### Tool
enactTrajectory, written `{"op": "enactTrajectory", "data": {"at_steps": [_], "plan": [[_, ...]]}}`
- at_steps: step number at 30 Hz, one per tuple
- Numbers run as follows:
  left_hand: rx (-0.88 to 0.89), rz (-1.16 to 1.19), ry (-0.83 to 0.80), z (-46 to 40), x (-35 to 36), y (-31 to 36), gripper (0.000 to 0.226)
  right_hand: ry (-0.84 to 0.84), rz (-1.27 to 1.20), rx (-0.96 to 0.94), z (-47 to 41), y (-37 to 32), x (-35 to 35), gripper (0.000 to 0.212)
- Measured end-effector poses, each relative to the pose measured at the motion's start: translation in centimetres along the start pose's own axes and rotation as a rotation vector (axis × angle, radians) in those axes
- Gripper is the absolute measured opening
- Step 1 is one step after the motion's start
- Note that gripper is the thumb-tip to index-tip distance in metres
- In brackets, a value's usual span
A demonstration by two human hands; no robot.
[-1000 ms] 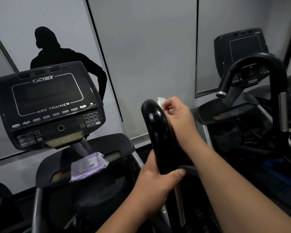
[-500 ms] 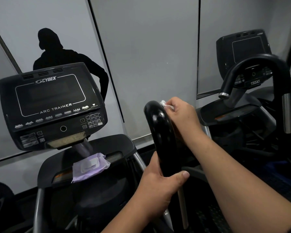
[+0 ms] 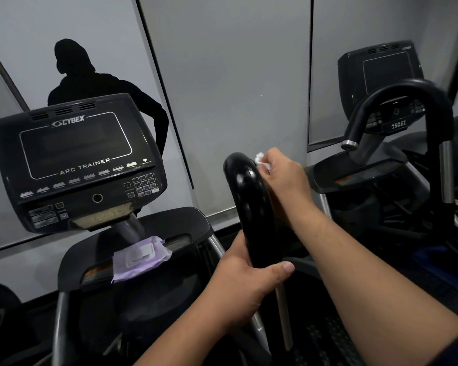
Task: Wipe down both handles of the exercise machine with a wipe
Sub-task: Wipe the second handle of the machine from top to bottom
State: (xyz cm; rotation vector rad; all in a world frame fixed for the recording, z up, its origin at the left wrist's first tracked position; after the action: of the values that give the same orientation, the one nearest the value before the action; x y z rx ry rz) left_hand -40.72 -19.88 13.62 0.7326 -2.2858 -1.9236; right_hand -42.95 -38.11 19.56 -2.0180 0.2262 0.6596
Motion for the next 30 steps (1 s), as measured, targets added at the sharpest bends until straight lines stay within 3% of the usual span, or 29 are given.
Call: {"op": "enactTrajectory", "data": {"at_steps": [4,9,12,16,19,22,26,30], "plan": [[0.008,0.025,0.017,-0.2,-0.4,0.3,0.048,0.061,-0.026,0.028,0.3,1.3,-0.7,0.016],[0.064,0.056,0.273,-1.9,-2.8,1.9,0.065,0.027,0.044,-0.037,1.2,0.7,-0.3,0.020],[0.099,-0.064,0.370,-3.1,-4.3,3.9,0.085,0.098,-0.006,0.038,1.0,1.8,-1.0,0.015],[0.136,-0.359,0.411,-4.5,-4.7,6.8,0.099,0.051,-0.002,-0.064,1.9,0.9,-0.5,0.016],[0.136,-0.457,0.399,-5.6,-4.4,7.2,0.082,0.069,-0.044,0.036,0.8,2.2,-1.3,0.018],[0.149,-0.463,0.391,-6.0,-4.4,6.9,0.064,0.020,-0.027,0.000,0.5,1.2,-0.8,0.013],[0.167,-0.503,0.349,-6.2,-4.3,7.1,0.053,0.045,-0.032,0.045,0.0,2.3,-1.0,0.024],[0.182,-0.529,0.345,-6.1,-4.3,7.1,0.054,0.044,0.110,-0.031,0.3,1.7,-0.5,0.011]]}}
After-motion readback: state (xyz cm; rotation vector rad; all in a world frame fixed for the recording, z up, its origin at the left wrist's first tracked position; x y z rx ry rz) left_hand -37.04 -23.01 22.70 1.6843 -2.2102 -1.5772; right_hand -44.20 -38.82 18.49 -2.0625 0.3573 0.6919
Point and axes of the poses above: each hand's wrist, its own z-axis away from the middle knuckle, its own x-axis out of the palm, y = z × x, the point moved 5 cm from there along -z, towards the middle knuckle, and after that the axes turned 8 degrees about x, right-handed, at the moved point
